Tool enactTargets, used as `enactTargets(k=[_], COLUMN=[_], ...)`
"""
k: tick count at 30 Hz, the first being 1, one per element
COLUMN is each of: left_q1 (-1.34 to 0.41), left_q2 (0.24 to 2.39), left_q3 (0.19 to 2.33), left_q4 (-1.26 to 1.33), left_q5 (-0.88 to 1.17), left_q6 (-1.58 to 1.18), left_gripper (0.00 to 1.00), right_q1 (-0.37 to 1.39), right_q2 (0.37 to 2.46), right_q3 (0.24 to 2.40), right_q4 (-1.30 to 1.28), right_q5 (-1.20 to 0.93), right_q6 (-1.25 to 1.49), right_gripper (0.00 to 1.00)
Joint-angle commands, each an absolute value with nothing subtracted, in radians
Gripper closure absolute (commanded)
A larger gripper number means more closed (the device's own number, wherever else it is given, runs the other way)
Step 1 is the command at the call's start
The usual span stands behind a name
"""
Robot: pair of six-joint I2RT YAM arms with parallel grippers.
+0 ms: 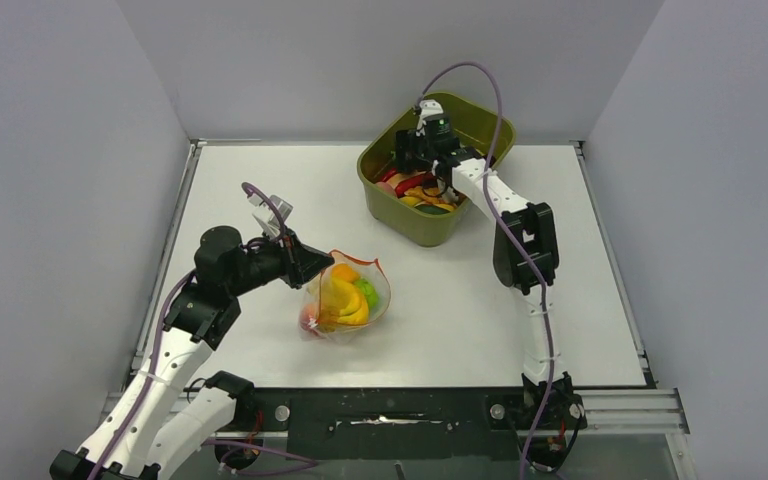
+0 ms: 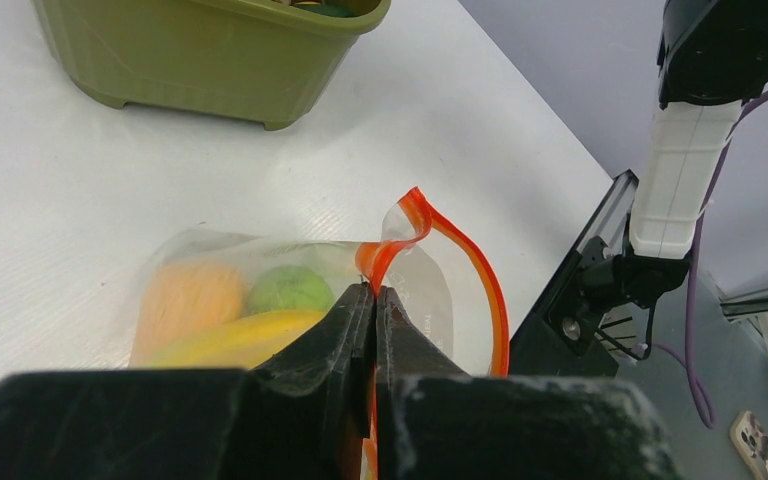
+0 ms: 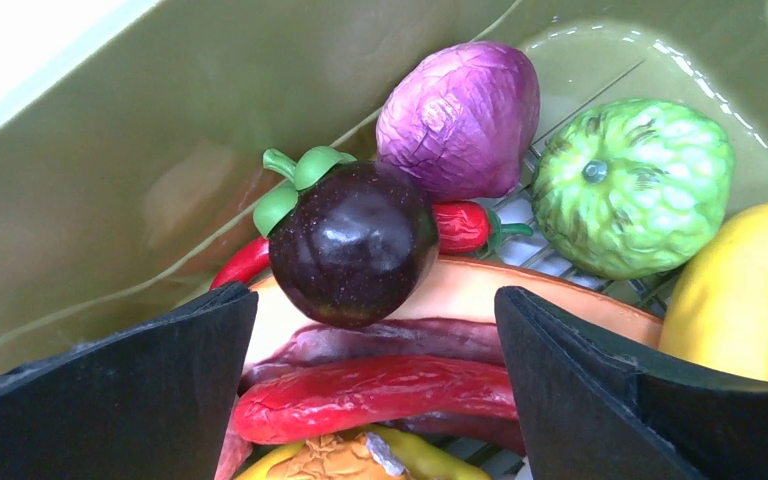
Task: Place the food in the zip-top bag and seal the zipper
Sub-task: Pick up the fake fruit from the bin.
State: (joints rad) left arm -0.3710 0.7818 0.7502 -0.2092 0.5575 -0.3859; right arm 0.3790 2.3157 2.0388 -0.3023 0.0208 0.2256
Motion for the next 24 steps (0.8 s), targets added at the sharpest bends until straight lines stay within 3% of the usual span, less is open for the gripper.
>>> enactTargets(k=[1, 14, 24], left_q1=[-0.368, -0.368, -0.368], left_q2=[0.761, 0.759, 0.752], left_q3=[0.771, 0.770, 0.767], left_q4=[-0.150, -0.147, -0.149], left_q5=[0.567, 0.563, 0.552], left_q6=[-0.400, -0.409, -0.411], left_gripper=[1.00, 1.00, 1.00], right_q1=[0.368, 0.361, 0.361], right_q2=[2.327, 2.368, 2.360], right_q3=[2.092, 2.091, 2.091], right_q4=[-0.213, -0.122, -0.096], right_q5=[-0.001, -0.077, -0.096], right_q6=[0.233, 0.191, 0.165], right_gripper=[0.08, 0.23, 0.51])
